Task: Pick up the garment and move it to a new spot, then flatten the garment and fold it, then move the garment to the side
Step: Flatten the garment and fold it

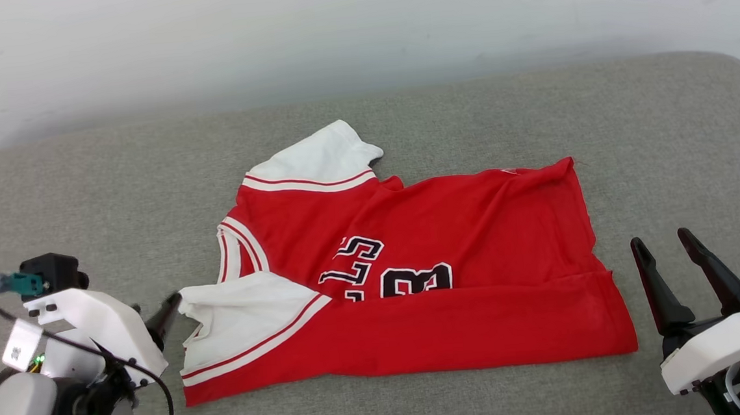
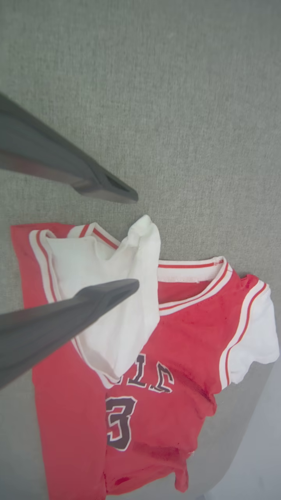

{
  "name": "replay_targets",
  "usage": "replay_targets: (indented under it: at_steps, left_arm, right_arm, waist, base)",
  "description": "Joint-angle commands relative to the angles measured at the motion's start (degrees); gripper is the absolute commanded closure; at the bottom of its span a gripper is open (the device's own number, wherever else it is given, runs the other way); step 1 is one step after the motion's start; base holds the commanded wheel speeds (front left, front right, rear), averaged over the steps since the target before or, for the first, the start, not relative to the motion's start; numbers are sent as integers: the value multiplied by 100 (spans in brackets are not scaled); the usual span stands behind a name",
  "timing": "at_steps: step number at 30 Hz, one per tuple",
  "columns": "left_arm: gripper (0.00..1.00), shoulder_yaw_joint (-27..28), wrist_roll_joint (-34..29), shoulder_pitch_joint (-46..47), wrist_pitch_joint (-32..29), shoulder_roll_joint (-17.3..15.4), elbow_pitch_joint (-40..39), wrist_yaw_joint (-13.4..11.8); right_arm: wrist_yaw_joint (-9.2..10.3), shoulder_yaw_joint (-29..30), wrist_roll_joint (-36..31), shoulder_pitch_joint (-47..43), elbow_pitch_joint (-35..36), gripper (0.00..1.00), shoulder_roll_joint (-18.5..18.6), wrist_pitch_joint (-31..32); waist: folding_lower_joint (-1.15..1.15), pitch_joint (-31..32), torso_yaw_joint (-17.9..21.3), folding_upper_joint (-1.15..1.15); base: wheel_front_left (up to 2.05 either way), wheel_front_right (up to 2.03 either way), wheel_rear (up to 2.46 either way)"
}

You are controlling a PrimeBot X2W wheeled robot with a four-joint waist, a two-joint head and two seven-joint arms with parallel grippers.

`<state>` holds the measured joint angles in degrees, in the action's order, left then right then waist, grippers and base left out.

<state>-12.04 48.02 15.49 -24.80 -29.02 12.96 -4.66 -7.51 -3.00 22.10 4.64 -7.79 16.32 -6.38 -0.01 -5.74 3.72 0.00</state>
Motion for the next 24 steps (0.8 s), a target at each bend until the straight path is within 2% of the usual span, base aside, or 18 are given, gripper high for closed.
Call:
replay_targets:
  at_steps: [1,5,9,13,18,19,20,21,24]
  left_arm:
    - [0,8,157,-18,-365,-71,-64,-87]
    - [0,92,618,-170,-1373,-238,-332,-464]
    - [0,117,823,-324,-1823,-284,-390,-744]
    - [0,38,870,-444,-1924,-189,-221,-806]
    - [0,-167,988,-574,-2036,97,51,-717]
    - [52,-200,997,-591,-2020,143,85,-684]
    - [93,-243,989,-611,-2009,169,113,-659]
    - [100,-270,979,-625,-1994,197,135,-621]
    - [100,-309,894,-620,-1848,197,125,-528]
  right_arm:
    - [4,28,-44,-80,72,0,-57,54]
    - [4,62,-123,-143,273,0,-174,172]
    - [4,75,-129,-104,363,0,-265,216]
    - [4,91,-60,-51,364,0,-318,257]
    - [4,153,69,-16,300,0,-309,328]
    - [4,171,101,-25,273,0,-286,387]
    - [4,203,158,-29,256,0,-265,443]
    - [4,237,211,-42,246,0,-253,509]
    - [4,352,357,-142,212,0,-196,881]
  waist:
    - [1,-40,46,0]
    - [1,-181,158,0]
    - [1,-372,275,0]
    - [1,-539,351,0]
    - [1,-642,414,0]
    - [1,-644,421,0]
    - [1,-640,424,0]
    - [1,-629,423,0]
    - [1,-563,392,0]
  base:
    - [0,0,0]
    - [0,0,0]
    - [0,0,0]
    - [0,0,0]
    - [0,0,0]
    - [0,0,0]
    - [0,0,0]
    - [0,0,0]
    - [0,0,0]
